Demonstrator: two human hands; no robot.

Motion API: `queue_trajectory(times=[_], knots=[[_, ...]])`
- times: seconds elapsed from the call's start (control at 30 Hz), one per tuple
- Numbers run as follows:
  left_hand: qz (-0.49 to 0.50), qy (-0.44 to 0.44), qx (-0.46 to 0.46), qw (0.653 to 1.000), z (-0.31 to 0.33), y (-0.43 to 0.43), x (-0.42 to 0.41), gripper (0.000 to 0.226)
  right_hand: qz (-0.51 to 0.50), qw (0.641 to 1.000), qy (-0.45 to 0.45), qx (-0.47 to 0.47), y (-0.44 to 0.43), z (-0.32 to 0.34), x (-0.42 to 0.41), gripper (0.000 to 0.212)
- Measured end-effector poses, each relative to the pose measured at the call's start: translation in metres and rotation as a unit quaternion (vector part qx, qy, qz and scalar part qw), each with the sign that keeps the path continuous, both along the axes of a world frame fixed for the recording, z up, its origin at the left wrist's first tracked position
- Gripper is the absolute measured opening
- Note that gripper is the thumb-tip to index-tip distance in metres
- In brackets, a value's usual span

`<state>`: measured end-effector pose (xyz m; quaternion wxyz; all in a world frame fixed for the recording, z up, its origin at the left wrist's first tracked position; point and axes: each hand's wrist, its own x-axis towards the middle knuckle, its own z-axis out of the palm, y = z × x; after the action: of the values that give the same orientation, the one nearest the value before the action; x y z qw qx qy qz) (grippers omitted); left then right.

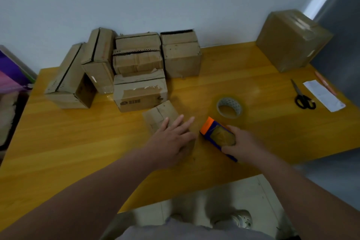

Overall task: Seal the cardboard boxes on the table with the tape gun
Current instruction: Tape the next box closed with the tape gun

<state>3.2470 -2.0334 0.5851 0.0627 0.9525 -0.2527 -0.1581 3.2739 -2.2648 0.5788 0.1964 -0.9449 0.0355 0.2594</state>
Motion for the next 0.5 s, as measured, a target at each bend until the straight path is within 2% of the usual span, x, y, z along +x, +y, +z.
queue_trajectory(times=[0.1, 0.2, 0.27, 0.33, 0.43, 0.5], knots=[[0.087, -0.023, 0.06, 0.994, -0.006, -0.005, -0.004, 0.055, 0.046, 0.993, -0.062, -0.095, 0.007, 0.005, 0.0, 0.07], [0.118, -0.03, 0.094, 0.988, -0.011, -0.012, -0.005, 0.058, 0.049, 0.993, -0.035, -0.105, 0.012, 0.006, 0.0, 0.066], [0.114, -0.032, 0.096, 0.988, -0.009, -0.014, -0.003, 0.058, 0.05, 0.994, -0.02, -0.099, 0.012, 0.006, -0.001, 0.074], [0.106, -0.023, 0.09, 0.99, -0.008, -0.011, -0.002, 0.061, 0.049, 0.993, -0.016, -0.105, 0.011, 0.005, -0.002, 0.09], [0.082, -0.012, 0.091, 0.992, -0.006, -0.006, -0.001, 0.07, 0.019, 0.998, -0.017, -0.062, 0.008, 0.003, -0.004, 0.091], [0.06, -0.005, 0.086, 0.994, -0.004, -0.001, 0.0, 0.076, -0.038, 0.999, 0.0, 0.03, 0.005, 0.004, -0.003, 0.086]])
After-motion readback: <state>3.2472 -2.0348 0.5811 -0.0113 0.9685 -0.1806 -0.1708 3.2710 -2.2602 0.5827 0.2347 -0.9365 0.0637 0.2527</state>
